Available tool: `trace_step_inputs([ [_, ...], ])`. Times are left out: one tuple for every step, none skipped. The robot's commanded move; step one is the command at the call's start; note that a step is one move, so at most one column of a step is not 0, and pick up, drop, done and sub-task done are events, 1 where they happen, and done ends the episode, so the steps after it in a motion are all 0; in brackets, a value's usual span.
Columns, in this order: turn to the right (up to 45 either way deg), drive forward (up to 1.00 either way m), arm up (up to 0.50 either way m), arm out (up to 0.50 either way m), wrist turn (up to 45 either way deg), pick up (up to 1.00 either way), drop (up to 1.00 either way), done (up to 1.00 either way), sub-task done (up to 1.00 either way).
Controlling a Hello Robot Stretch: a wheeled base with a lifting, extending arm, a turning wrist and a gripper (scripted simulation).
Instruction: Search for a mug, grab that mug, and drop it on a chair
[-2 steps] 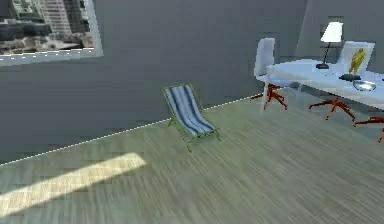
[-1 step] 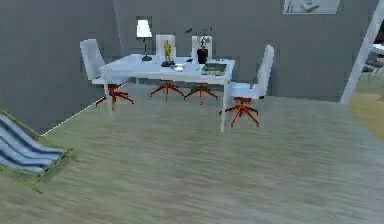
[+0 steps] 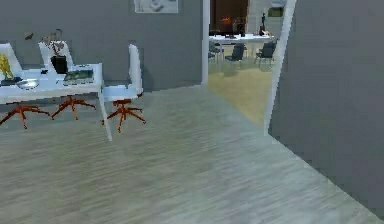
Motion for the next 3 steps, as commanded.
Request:
trace_step_inputs([
  [0.0,1.0,0.0,0.0,0.0,0.0,0.0,0.0,0.0],
  [0.0,1.0,0.0,0.0,0.0,0.0,0.0,0.0,0.0],
  [9.0,0.0,0.0,0.0,0.0,0.0,0.0,0.0,0.0],
])
